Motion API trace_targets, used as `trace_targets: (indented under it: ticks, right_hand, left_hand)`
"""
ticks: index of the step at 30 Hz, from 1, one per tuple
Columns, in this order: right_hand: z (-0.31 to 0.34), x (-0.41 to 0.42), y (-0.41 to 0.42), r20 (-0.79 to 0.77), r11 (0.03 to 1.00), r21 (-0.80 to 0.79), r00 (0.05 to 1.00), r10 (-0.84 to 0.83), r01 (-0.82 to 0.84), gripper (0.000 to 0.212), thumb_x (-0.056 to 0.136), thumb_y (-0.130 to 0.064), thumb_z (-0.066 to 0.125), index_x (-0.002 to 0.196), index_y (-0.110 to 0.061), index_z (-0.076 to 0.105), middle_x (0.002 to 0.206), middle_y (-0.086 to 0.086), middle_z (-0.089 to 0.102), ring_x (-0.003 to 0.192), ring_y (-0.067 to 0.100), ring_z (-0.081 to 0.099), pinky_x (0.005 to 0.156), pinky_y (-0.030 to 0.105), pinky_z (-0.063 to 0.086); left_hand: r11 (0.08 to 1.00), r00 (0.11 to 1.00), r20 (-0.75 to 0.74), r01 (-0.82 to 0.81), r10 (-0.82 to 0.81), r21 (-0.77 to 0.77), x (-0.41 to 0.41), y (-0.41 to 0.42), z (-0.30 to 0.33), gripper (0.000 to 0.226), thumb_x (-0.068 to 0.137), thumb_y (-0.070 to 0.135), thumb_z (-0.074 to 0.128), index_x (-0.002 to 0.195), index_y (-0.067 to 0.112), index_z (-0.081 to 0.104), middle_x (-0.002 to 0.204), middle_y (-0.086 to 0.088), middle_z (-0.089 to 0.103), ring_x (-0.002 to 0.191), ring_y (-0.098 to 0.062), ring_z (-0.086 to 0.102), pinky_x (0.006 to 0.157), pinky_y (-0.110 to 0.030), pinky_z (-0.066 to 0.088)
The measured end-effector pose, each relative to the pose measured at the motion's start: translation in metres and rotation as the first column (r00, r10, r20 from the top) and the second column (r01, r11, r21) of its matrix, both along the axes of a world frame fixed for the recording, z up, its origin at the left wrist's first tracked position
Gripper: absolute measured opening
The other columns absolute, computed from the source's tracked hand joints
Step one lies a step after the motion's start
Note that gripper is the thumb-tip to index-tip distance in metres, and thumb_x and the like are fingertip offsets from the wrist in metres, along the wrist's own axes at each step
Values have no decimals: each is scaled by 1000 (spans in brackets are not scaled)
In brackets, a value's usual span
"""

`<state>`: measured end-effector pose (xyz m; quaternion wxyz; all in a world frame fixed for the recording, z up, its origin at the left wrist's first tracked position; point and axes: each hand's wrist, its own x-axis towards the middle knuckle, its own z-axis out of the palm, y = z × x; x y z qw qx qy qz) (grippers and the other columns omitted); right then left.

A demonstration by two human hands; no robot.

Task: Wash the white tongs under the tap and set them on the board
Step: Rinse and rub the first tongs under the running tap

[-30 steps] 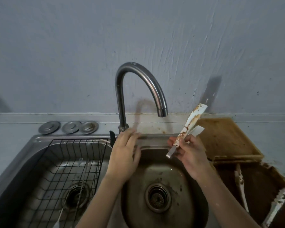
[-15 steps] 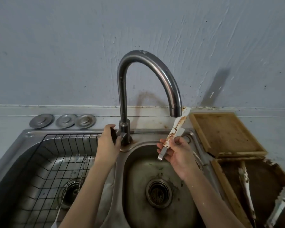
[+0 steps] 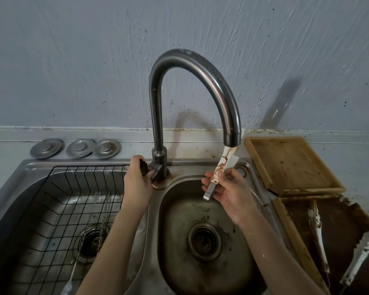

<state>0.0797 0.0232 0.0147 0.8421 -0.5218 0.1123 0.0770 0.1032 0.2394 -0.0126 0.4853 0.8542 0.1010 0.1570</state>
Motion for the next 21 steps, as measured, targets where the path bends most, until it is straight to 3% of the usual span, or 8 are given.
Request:
trace_targets:
  ticks: [2, 7, 12, 16, 21]
  right_hand:
    - [-1, 0, -1, -6, 1000, 6, 1000, -6, 6, 9, 94, -9, 46, 90, -8, 54, 84, 11, 74, 82, 27, 72, 83, 46, 53]
    - [1, 0, -4, -10, 1000, 7, 1000, -9, 9, 10, 94, -8, 46, 88, -8, 54, 82, 10, 74, 80, 26, 72, 85, 46, 53]
    - [3, -3, -4, 4, 1000, 3, 1000, 10, -10, 9, 94, -8, 46, 90, -6, 53, 82, 10, 74, 80, 26, 72, 85, 46, 53]
    - [4, -5, -4, 5, 1000, 0, 1000, 26, -26, 10, 94, -8, 45, 89, -7, 54, 84, 12, 73, 81, 27, 72, 85, 47, 53]
    - [7, -7, -3, -2, 1000, -2, 1000, 28, -28, 10, 94, -8, 46, 90, -6, 55, 84, 13, 72, 80, 27, 72, 84, 45, 53]
  left_hand:
    - [1000, 1000, -1, 2, -2, -7, -1, -1, 1, 26, 86, -2, 54, 96, 18, 40, 95, -12, 62, 86, -23, 57, 66, -23, 39]
    - [1000, 999, 38, 7, -6, -25, -6, -4, 2, 25, 87, -10, 48, 93, 12, 37, 91, -10, 58, 74, -1, 51, 60, 0, 38]
    - [999, 999, 49, 5, -3, -35, -6, -4, -1, 24, 86, -9, 47, 91, 12, 36, 89, -10, 55, 76, -15, 49, 63, -7, 40]
    - [999, 998, 56, 14, -11, -44, -6, -3, -4, 25, 86, -8, 45, 92, 14, 34, 90, -11, 53, 82, -24, 52, 64, -21, 40]
    - [999, 998, 58, 34, -33, -26, -7, -3, -5, 26, 86, -7, 46, 92, 15, 33, 93, -17, 55, 82, -27, 54, 65, -20, 40]
